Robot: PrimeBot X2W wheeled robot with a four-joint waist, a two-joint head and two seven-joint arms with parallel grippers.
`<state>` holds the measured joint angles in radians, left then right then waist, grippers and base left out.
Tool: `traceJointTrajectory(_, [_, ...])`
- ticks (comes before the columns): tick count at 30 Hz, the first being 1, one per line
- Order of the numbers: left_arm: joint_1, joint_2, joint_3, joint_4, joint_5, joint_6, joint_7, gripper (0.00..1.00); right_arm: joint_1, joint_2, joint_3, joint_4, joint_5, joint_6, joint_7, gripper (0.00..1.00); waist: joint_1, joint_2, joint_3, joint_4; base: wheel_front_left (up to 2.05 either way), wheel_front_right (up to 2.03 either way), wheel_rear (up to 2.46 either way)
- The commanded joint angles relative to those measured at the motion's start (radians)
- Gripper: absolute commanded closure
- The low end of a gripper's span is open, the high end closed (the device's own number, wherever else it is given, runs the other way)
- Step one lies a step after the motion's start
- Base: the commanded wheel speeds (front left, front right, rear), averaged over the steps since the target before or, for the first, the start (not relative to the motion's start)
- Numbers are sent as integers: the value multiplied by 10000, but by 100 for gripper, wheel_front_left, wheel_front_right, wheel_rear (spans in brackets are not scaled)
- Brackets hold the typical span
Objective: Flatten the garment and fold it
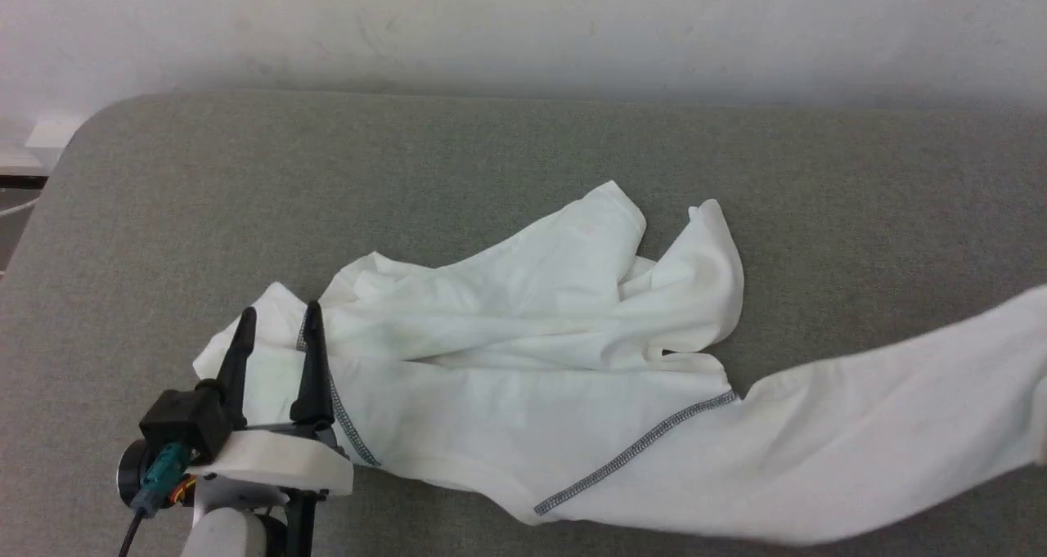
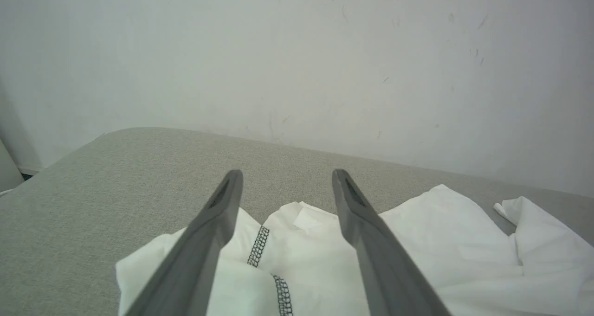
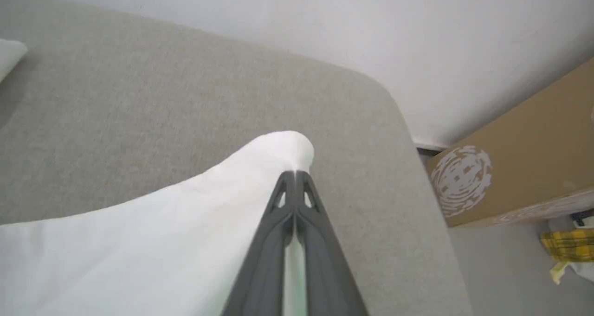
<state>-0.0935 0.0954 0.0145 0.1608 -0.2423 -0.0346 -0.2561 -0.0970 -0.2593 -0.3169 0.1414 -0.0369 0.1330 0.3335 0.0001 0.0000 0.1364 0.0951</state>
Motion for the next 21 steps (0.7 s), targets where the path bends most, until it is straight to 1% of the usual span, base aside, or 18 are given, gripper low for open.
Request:
traceJointTrajectory(1, [-40,-46,36,-47,82,-64,-56,0,-509,-319,77,-263,-97,-23,-60,100,-1,0,35,7,0,0,0])
traceJointTrajectory(4, [-199,-122,-45,-79,122,-149,-56,0,-1554,-1371,571,-682,-133,-23,79,100,-1,0,292,121,0,0,0])
traceJointTrajectory(6, [-395,-176,-170,-86,161,-224,-56,0,-2339,-2093,938,-644,-139,-23,248,100,-1,0,557,292,0,0,0])
traceJointTrajectory(9, [-712,-262,-362,-75,185,-311,-56,0,-3488,-2913,1633,-68,-12,-23,433,100,-1,0,974,626,0,0,0])
traceJointTrajectory(11, [-916,-317,-495,-60,168,-352,-56,0,-4160,-3271,2084,482,-6,-23,398,100,-1,0,1284,908,0,0,0])
traceJointTrajectory(13, [-1100,-361,-631,-21,138,-382,-56,0,-4744,-3470,2564,1238,-62,-23,160,100,-1,0,1525,1162,0,0,0])
traceJointTrajectory(15, [-1259,-394,-767,30,97,-406,-56,0,-5165,-3530,3002,2122,-191,-23,-176,100,-1,0,1735,1402,0,0,0])
traceJointTrajectory(18, [-1443,-422,-960,140,55,-427,-56,0,-5621,-3416,3491,3525,-351,-23,-767,100,-1,0,1964,1691,0,0,0])
traceJointTrajectory(21, [-1620,-436,-1091,309,11,-448,-56,0,-5858,-3120,3765,4905,-397,-23,-1256,100,-1,0,2061,1876,0,0,0])
